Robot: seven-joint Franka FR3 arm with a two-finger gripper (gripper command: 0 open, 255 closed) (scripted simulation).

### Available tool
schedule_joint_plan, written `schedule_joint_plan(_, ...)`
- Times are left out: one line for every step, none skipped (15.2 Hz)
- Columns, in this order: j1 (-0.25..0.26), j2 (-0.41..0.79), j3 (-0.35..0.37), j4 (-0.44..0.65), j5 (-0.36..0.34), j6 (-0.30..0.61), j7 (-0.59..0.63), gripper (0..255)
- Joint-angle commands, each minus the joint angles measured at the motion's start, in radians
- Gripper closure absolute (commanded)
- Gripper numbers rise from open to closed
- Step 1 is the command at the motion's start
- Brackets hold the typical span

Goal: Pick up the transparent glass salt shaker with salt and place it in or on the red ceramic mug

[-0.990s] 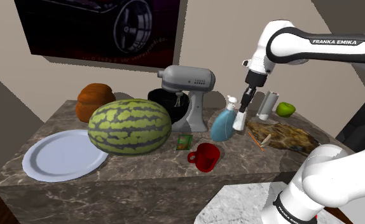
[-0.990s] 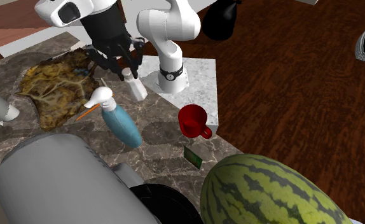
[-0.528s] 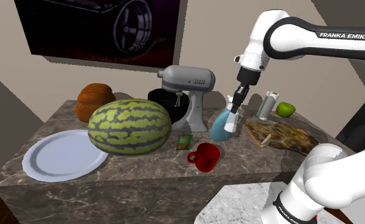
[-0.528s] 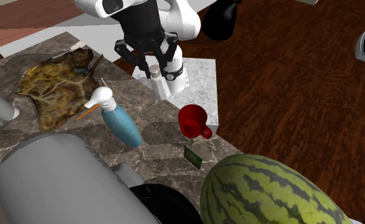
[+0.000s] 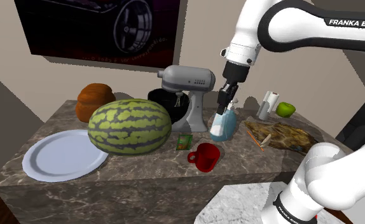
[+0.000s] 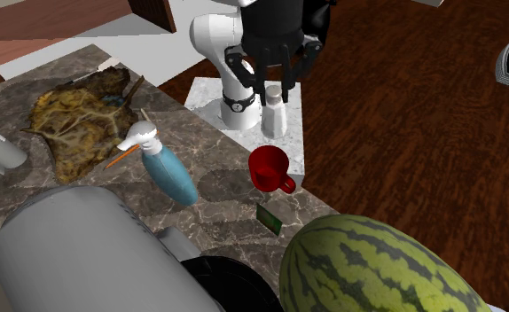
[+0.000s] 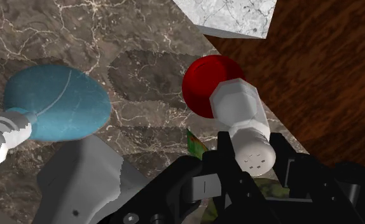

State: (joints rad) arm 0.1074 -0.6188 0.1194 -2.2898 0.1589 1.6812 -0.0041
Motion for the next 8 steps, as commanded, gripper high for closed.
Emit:
schedule_joint_plan(0.007,0.013,0.02,0.0,0.011,0.016,0.022,255)
schedule_joint_plan(0.008,0.012,0.021,-0.015,0.012,0.029,0.021,255)
schedule_joint_plan(0.008,0.011,0.022,-0.029,0.013,0.042,0.02,255)
schedule_joint_plan(0.009,0.01,0.023,-0.043,0.014,0.055,0.019,255)
schedule_joint_plan(0.009,0.009,0.024,-0.057,0.015,0.068,0.017,255)
schedule_joint_plan(0.009,0.008,0.025,-0.071,0.016,0.082,0.016,255)
schedule_joint_plan(0.01,0.008,0.026,-0.084,0.017,0.095,0.015,255)
schedule_joint_plan(0.01,0.008,0.027,-0.098,0.018,0.108,0.014,255)
